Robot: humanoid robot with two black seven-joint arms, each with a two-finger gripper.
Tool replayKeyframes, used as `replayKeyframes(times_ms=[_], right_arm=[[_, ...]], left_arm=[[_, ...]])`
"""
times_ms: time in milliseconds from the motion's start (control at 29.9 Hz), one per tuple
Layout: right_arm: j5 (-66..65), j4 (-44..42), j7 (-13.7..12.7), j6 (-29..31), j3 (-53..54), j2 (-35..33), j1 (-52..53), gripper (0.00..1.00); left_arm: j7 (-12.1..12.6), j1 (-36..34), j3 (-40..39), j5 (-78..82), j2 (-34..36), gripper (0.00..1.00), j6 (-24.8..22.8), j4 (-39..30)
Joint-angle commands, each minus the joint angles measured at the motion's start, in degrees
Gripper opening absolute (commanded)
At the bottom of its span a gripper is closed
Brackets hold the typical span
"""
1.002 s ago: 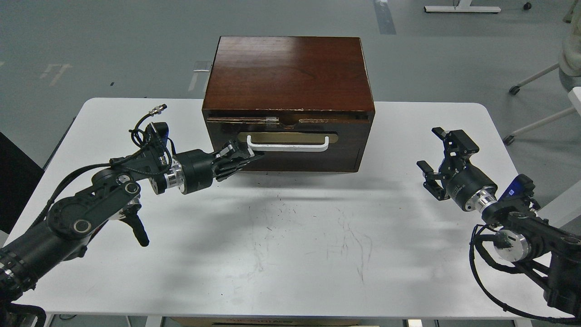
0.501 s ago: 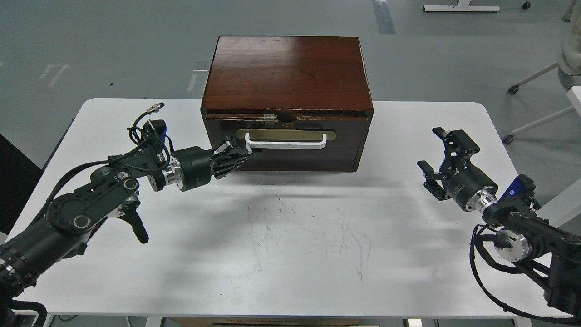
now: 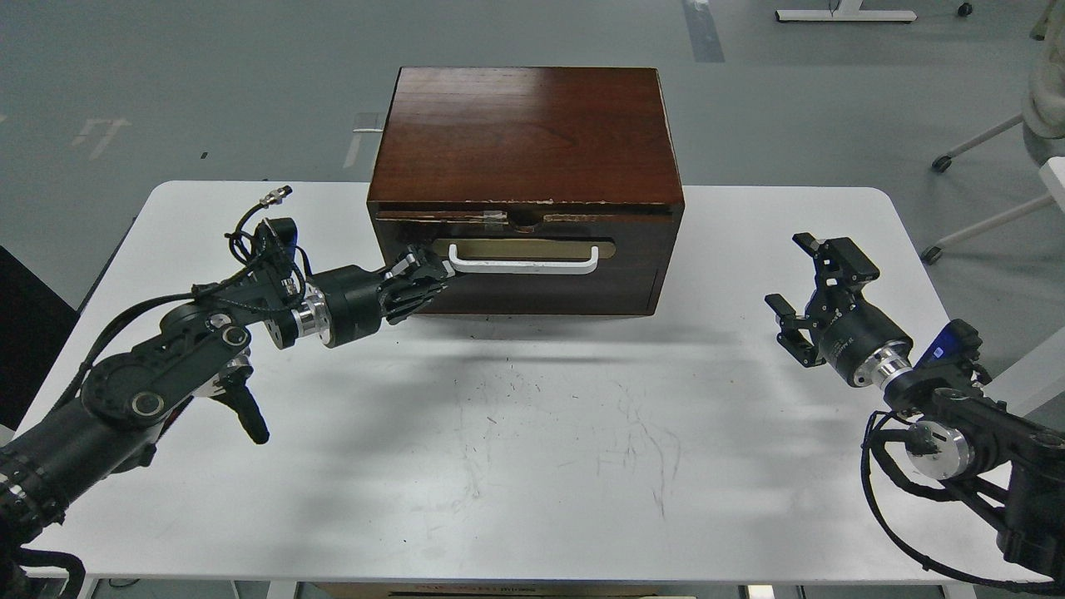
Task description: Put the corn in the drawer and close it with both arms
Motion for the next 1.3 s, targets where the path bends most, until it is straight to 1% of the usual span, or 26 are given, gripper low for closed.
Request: replayKeyframes(times_ms=[0,167,200,234,267,301,367,501,568,668,768,902,969,1035,1169,1269], right_arm=[[0.0,0.1,0.0,0.0,0.0,0.0,0.1,1.00],[0.0,0.1,0.0,0.0,0.0,0.0,0.0,1.00],[0.0,0.1,0.0,0.0,0.0,0.0,0.0,1.00],[0.0,0.1,0.0,0.0,0.0,0.0,0.0,1.00],[0.0,0.0,0.0,0.0,0.0,0.0,0.0,1.00],[0.0,0.1,0.0,0.0,-0.1,0.0,0.0,1.00],[0.0,0.1,0.0,0.0,-0.1,0.0,0.0,1.00],[0.0,0.1,0.0,0.0,-0.1,0.0,0.0,1.00],[0.0,0.1,0.0,0.0,0.0,0.0,0.0,1.00],[0.0,0.1,0.0,0.0,0.0,0.0,0.0,1.00],[0.0,0.2,0.0,0.0,-0.1,-0.1,0.0,1.00],[0.0,0.2,0.0,0.0,0.1,-0.1,0.1,1.00],[0.0,0.2,0.0,0.0,0.4,-0.7,0.2,1.00],[0.0,0.2,0.0,0.0,0.5,-1.1,0.4,1.00],[0.1,0.2,0.0,-0.2,1.2,-1.4,1.0,1.00],[0.1,0.3,0.0,-0.2,1.8,-1.6,1.4,1.00]], left_arm=[[-0.3,0.4,0.2,0.0,0.0,0.00,-0.1,-0.4],[-0.9,1.4,0.1,0.1,1.1,0.00,-0.1,-1.2],[-0.9,1.7,0.1,0.0,1.5,0.10,-0.1,-1.6],[-0.9,1.8,0.1,0.0,1.7,0.34,-0.1,-1.6],[-0.9,1.8,0.1,0.0,1.9,0.81,-0.1,-1.7],[-0.9,2.1,0.1,-0.4,2.4,0.99,-0.1,-1.7],[-0.9,2.6,0.2,-1.2,3.3,1.00,-0.1,-1.9],[-1.0,3.5,0.1,-3.2,6.5,1.00,-0.1,-6.4],[-2.5,5.4,0.0,-4.7,9.1,1.00,-0.1,-10.3],[-4.3,6.3,-0.3,-6.9,11.6,1.00,-0.1,-13.9],[-5.4,6.7,-1.2,-13.1,14.0,1.00,-0.1,-16.7],[-5.6,6.7,-4.3,-23.7,15.6,1.00,-0.1,-17.8],[-5.5,6.7,-8.4,-30.4,15.7,1.00,-0.1,-17.8],[-5.5,6.7,-10.3,-32.2,15.7,1.00,-0.1,-17.7],[-5.7,6.7,-16.7,-34.2,15.3,1.00,-0.1,-16.8],[-5.7,6.7,-18.2,-35.7,15.2,1.00,-0.1,-16.7]])
